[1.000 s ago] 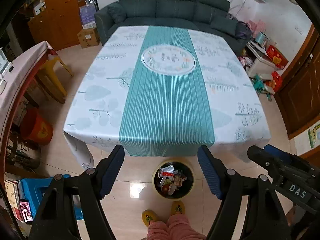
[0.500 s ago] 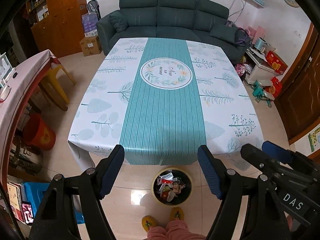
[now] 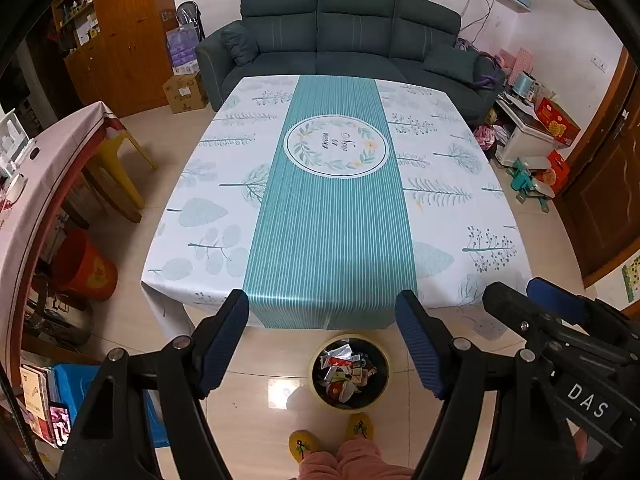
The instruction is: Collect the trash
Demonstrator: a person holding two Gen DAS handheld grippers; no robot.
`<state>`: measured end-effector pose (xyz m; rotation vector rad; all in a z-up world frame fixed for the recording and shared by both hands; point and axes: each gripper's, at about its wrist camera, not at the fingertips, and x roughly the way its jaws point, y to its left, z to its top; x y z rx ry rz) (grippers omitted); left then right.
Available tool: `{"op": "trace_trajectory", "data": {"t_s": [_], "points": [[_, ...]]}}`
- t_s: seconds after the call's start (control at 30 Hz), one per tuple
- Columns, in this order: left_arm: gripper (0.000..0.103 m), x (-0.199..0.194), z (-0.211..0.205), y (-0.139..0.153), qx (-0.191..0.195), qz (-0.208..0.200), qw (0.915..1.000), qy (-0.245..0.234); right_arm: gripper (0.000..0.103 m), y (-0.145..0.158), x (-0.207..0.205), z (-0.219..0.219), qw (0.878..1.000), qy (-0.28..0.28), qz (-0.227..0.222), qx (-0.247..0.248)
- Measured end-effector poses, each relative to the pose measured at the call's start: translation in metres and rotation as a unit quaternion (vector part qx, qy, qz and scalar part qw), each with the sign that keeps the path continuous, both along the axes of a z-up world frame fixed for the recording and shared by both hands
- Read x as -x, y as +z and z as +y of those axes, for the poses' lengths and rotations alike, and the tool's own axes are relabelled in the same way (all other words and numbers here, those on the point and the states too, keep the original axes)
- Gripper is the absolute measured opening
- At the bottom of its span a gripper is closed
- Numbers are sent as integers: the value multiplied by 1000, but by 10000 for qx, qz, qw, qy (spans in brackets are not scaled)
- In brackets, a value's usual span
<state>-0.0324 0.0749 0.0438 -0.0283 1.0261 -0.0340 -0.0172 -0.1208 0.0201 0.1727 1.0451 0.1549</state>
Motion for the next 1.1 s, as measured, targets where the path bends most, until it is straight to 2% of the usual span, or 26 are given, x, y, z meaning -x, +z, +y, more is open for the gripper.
{"op": "trace_trajectory", "data": {"t_s": [1.1], "points": [[74, 9, -1, 1, -67, -30, 10000, 27, 58, 3, 6, -2, 9999, 29, -84, 60]]}}
